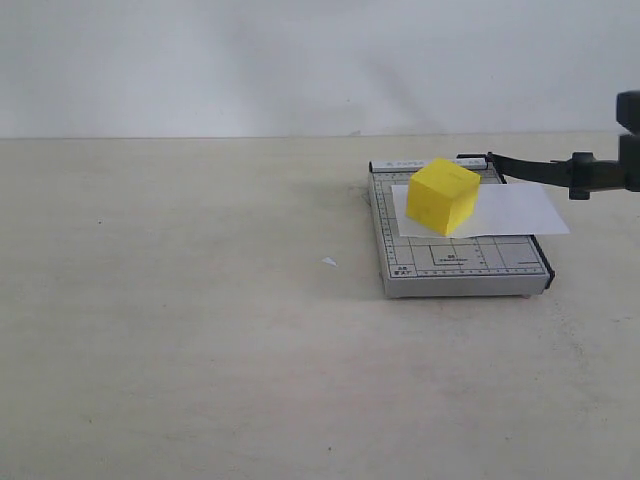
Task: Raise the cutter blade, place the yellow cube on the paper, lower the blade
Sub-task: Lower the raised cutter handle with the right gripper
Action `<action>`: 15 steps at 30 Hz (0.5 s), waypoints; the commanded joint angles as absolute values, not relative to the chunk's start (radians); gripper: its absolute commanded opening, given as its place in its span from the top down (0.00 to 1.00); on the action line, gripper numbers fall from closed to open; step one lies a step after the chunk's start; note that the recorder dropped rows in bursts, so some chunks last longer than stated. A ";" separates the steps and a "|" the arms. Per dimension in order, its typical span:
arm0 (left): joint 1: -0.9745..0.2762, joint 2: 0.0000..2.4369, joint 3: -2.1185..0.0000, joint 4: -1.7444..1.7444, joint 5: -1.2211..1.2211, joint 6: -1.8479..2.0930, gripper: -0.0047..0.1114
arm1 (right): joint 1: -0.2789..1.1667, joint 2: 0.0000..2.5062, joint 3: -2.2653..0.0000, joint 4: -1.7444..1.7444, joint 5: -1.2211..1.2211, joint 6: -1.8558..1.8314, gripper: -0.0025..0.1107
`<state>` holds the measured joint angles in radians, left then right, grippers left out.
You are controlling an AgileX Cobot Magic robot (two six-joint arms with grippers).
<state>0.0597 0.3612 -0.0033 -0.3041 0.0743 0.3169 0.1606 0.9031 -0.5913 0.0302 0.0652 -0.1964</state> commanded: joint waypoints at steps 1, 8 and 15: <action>0.054 0.357 0.000 -0.298 0.076 0.318 0.92 | 0.148 1.025 -0.708 0.045 0.115 -0.133 0.47; 0.054 0.357 0.000 -0.298 0.076 0.318 0.92 | 0.018 1.114 -0.757 0.045 0.163 -0.104 0.47; 0.000 0.357 0.000 -0.298 0.076 0.318 0.92 | 0.032 1.201 -0.757 0.049 0.230 -0.035 0.47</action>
